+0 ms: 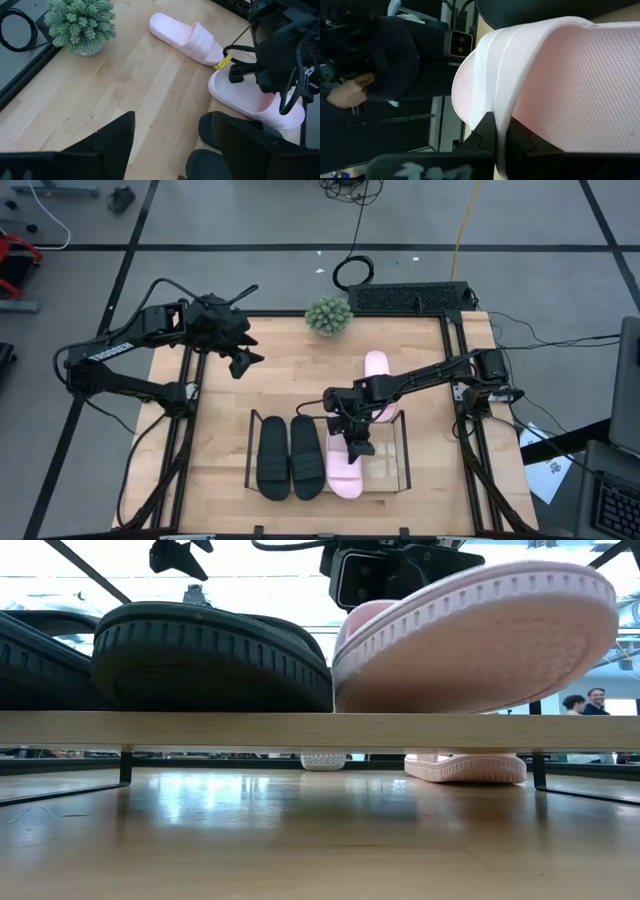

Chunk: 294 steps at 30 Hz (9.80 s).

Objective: Pick and place slides into the shelf
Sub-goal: Put the left pink slipper on the shelf, then put the pink slipper on the shelf

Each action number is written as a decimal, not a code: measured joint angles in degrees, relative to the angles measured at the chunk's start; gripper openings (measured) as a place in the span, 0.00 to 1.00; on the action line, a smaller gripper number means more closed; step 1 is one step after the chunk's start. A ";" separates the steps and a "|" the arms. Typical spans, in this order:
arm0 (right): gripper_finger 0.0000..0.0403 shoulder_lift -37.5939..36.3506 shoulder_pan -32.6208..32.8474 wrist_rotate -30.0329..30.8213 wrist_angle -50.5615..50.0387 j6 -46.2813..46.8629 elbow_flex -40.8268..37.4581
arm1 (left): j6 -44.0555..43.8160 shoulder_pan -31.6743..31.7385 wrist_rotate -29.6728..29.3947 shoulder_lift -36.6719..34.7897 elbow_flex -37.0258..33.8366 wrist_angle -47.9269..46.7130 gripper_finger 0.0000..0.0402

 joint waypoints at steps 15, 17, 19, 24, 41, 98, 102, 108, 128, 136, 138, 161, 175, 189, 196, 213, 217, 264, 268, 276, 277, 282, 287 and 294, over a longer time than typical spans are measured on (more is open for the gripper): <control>0.00 0.00 2.13 -1.19 1.07 0.38 0.00 | -0.04 0.00 -0.02 0.00 0.00 0.02 0.66; 0.00 0.00 2.17 -0.99 1.48 0.24 0.00 | -0.07 0.00 0.00 0.00 0.00 0.02 0.66; 0.00 0.00 2.14 0.26 1.90 0.22 0.00 | -0.15 0.00 0.00 0.00 0.00 0.03 0.66; 0.00 0.58 2.10 0.32 3.56 0.12 0.02 | -0.31 0.00 0.00 0.00 0.00 0.04 0.66; 0.00 3.61 1.99 -1.40 6.15 1.77 0.11 | -0.09 -0.04 0.04 0.00 0.02 0.33 0.66; 0.49 2.97 -5.23 -4.54 5.28 4.48 0.04 | -1.81 -4.26 0.09 0.00 0.02 0.41 0.66; 0.49 2.97 -6.93 -5.73 5.13 4.04 0.04 | -1.81 -4.26 0.09 0.00 0.02 0.42 0.66; 0.49 1.65 -10.73 -5.68 4.97 2.45 0.02 | -1.79 -4.26 0.07 0.00 0.02 0.42 0.66; 0.49 -24.25 -34.03 24.26 -33.04 -25.79 0.07 | -2.13 -4.26 -0.12 0.00 0.02 0.46 0.66; 0.49 -17.76 -41.53 24.50 -36.61 -35.27 0.07 | -5.26 -4.26 -0.15 0.00 0.02 0.48 0.66; 0.49 -15.29 -42.46 24.50 -37.58 -37.51 0.04 | -5.99 -4.26 -0.15 0.00 0.02 0.47 0.66; 0.49 -2.35 -39.48 24.27 -37.67 -41.80 0.07 | -5.23 -4.26 -1.62 -0.01 0.02 0.46 0.66; 0.49 -1.14 -38.66 22.37 -36.72 -41.72 -3.26 | -4.08 -4.26 -1.64 0.00 0.02 0.44 0.66; 0.49 -1.11 -36.77 15.32 -35.23 -41.62 -8.17 | -4.03 -4.26 -1.69 0.00 0.02 0.46 0.66; 0.40 -1.11 -35.74 15.33 -34.91 -41.62 -8.17 | -4.28 -4.26 -1.70 0.00 0.02 0.46 0.66; 0.01 -1.56 -37.26 21.21 -40.75 -43.47 -4.63 | -4.35 -4.26 -2.21 0.00 0.02 0.46 0.66; 0.01 -2.45 -38.10 22.04 -43.95 -44.50 0.08 | -4.35 -4.26 -2.21 0.00 0.02 0.46 0.66; 0.00 -7.67 -4.96 4.57 -52.91 -32.81 19.83 | -2.96 -4.26 -3.13 0.01 0.02 0.46 0.66; 0.00 -7.67 -4.06 3.10 -49.26 -31.30 16.09 | -3.34 -4.26 -3.13 0.01 0.02 0.46 0.66; 0.00 -7.67 -2.35 0.86 -43.92 -29.57 11.64 | -3.58 -4.26 -3.13 0.02 0.02 0.46 0.66; 0.00 -7.67 -2.13 0.21 -43.15 -29.54 11.09 | -3.58 -4.26 -3.13 0.02 0.02 0.46 0.66; 0.00 -7.67 -1.02 -0.68 -38.56 -27.31 7.86 | -3.61 -4.26 -3.13 0.02 0.02 0.46 0.66; 0.00 -7.67 -0.42 -1.41 -34.45 -25.06 4.81 | -3.63 -4.26 -3.13 0.02 0.02 0.46 0.66; 0.00 -7.67 -0.08 -4.38 -33.22 -24.80 2.13 | -3.78 -4.26 -3.13 0.02 0.02 0.46 0.66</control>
